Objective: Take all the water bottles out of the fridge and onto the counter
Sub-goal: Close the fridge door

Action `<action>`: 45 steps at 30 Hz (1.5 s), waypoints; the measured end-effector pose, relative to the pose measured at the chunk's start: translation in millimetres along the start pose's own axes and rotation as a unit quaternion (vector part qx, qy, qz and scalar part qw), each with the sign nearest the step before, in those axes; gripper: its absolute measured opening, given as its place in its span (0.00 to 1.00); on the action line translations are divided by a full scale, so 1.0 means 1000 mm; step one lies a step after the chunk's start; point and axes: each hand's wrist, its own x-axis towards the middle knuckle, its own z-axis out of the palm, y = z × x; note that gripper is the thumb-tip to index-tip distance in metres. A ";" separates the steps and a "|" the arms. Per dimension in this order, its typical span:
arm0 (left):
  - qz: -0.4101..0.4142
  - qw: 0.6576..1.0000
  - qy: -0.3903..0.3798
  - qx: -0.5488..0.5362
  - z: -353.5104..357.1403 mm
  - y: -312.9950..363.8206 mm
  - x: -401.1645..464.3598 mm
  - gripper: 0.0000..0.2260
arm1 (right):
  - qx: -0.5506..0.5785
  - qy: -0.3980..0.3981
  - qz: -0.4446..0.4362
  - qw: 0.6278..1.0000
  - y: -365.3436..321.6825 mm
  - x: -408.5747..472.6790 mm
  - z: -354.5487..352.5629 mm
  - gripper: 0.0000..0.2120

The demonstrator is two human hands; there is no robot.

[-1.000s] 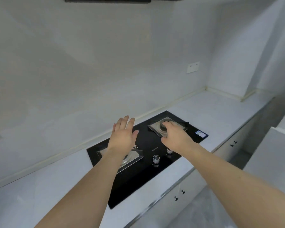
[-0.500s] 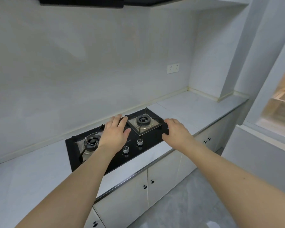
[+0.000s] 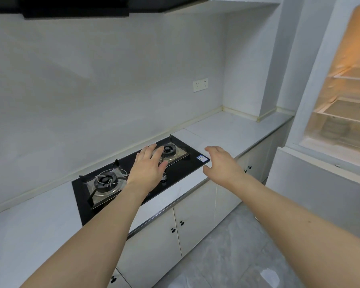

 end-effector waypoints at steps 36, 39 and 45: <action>-0.079 0.992 0.087 -0.047 -0.013 0.298 -0.164 0.23 | 0.035 0.011 -0.068 0.997 0.192 -0.220 -0.138 0.28; -0.098 0.988 0.107 -0.061 -0.011 0.340 -0.181 0.23 | 0.039 0.012 -0.082 0.996 0.217 -0.247 -0.160 0.28; -0.079 0.988 0.127 -0.049 -0.016 0.419 -0.203 0.23 | 0.036 0.026 -0.102 0.994 0.261 -0.284 -0.207 0.28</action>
